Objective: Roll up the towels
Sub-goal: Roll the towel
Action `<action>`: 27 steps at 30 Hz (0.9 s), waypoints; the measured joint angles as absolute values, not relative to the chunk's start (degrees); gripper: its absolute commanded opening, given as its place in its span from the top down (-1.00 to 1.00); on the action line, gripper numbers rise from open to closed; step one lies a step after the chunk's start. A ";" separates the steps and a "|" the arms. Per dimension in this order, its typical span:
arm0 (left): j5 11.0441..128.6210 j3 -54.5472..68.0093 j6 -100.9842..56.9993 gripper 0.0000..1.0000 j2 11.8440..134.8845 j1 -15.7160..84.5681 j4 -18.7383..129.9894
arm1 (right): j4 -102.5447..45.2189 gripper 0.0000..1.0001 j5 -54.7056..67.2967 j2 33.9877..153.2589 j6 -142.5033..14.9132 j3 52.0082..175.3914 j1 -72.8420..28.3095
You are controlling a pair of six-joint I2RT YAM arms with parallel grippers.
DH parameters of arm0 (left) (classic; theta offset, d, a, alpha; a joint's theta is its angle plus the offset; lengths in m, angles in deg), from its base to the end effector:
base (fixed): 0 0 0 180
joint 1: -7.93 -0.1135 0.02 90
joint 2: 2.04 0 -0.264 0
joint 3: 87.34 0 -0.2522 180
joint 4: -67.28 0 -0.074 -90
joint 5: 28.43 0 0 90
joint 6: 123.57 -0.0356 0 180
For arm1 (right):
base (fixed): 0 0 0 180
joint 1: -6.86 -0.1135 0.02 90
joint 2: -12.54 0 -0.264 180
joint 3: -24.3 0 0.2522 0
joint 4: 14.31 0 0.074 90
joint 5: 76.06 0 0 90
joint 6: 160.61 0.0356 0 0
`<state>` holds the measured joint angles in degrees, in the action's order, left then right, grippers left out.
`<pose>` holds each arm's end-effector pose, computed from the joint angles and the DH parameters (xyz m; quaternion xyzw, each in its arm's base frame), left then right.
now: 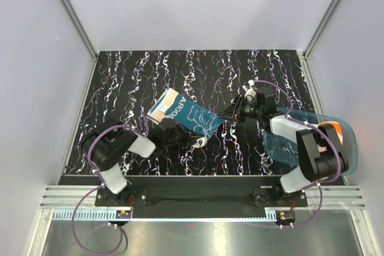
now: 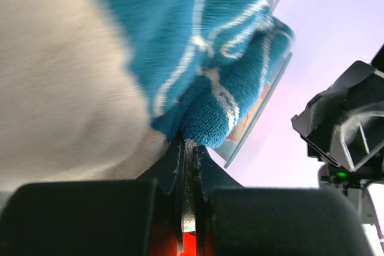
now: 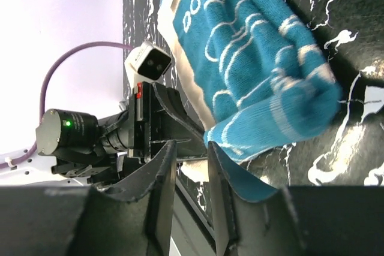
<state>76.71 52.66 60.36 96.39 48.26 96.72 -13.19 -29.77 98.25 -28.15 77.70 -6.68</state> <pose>0.2116 -0.1919 0.1073 -0.3254 0.7925 -0.5077 0.0910 0.2847 0.0939 0.1903 0.0249 0.8286 0.5003 0.2501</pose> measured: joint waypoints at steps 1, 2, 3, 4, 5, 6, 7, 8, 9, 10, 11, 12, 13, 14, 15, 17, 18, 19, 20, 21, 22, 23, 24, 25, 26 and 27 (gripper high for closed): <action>76.53 53.34 60.99 1.00 96.39 48.22 97.03 | -11.55 0.34 -30.27 99.59 -27.61 77.40 -6.77; 76.40 53.95 61.60 1.00 96.39 48.20 97.20 | -9.78 0.36 -30.66 100.88 -26.99 77.11 -6.79; 76.20 54.45 62.26 1.00 96.37 48.15 97.49 | -8.14 0.38 -30.90 102.17 -26.54 76.87 -6.81; 76.07 54.98 62.72 1.00 96.39 48.11 97.86 | -6.46 0.38 -31.32 103.43 -25.97 76.68 -6.83; 75.90 55.39 63.20 1.00 96.39 48.09 98.30 | -4.78 0.39 -31.78 104.72 -25.44 76.61 -6.90; 75.75 55.76 63.68 1.00 96.39 48.07 98.71 | -3.42 0.40 -32.00 105.75 -25.05 76.57 -6.96; 75.53 56.31 64.14 1.00 96.39 48.07 99.56 | -1.72 0.41 -32.30 107.02 -24.55 76.50 -7.05; 75.33 56.94 64.58 1.00 96.39 48.05 100.35 | 0.16 0.42 -32.54 108.22 -24.07 76.41 -7.16; 75.24 57.47 65.06 1.00 96.41 47.98 100.92 | 1.89 0.42 -32.76 109.49 -23.52 76.35 -7.34; 75.22 57.84 65.41 1.00 96.50 47.91 101.47 | 2.98 0.43 -32.85 110.34 -23.17 76.28 -7.44; 75.24 58.06 65.56 1.00 96.70 47.83 101.99 | 4.49 0.43 -33.15 111.52 -22.75 76.26 -7.64; 75.24 58.08 65.78 1.00 96.94 47.78 102.40 | 6.02 0.44 -33.31 112.68 -22.38 76.26 -7.82; 75.24 58.08 65.95 1.00 97.27 47.70 103.08 | 7.42 0.44 -33.39 113.82 -21.92 76.26 -8.01; 75.26 58.13 66.02 1.00 97.57 47.67 103.61 | 8.93 0.44 -33.61 114.95 -21.46 76.24 -8.14; 75.29 58.21 66.22 1.00 97.99 47.59 104.31 | 10.48 0.44 -33.70 116.22 -21.07 76.24 -8.25; 75.33 58.54 66.74 1.00 98.69 47.52 105.55 | 13.08 0.45 -33.74 118.49 -20.39 76.26 -8.34; 75.42 58.69 66.89 1.00 99.01 47.45 106.16 | 14.35 0.45 -33.77 119.70 -20.00 76.26 -8.36; 75.53 58.82 67.05 1.00 99.30 47.35 106.75 | 15.55 0.46 -33.79 120.92 -19.65 76.30 -8.36; 75.59 59.00 67.26 1.00 99.52 47.24 107.30 | 17.03 0.46 -33.83 122.19 -19.23 76.37 -8.38; 75.64 59.28 67.42 1.00 99.71 47.15 107.93 | 18.24 0.48 -33.90 123.37 -18.84 76.48 -8.38; 75.66 59.57 67.48 1.00 99.82 47.04 108.50 | 19.68 0.48 -34.16 124.66 -18.25 76.63 -8.41; 75.66 59.98 67.55 1.00 99.98 46.91 109.27 | 21.45 0.49 -34.51 125.97 -17.51 76.79 -8.43; 75.68 60.42 67.64 0.96 100.19 46.76 110.21 | 23.07 0.50 -34.99 127.11 -16.74 76.94 -8.47; 75.72 60.79 67.64 0.82 100.43 46.56 110.95 | 24.53 0.50 -35.21 127.98 -16.15 76.96 -8.49; 75.75 61.08 67.51 0.76 100.63 46.38 111.52 | 26.56 0.50 -35.32 128.96 -15.39 77.00 -8.54; 75.94 61.16 67.33 0.68 100.78 46.23 111.83 | 28.12 0.51 -35.34 129.82 -14.78 77.05 -8.54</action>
<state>75.94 61.16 67.33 100.78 46.23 111.83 28.12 -35.34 129.82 -14.78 77.05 -8.54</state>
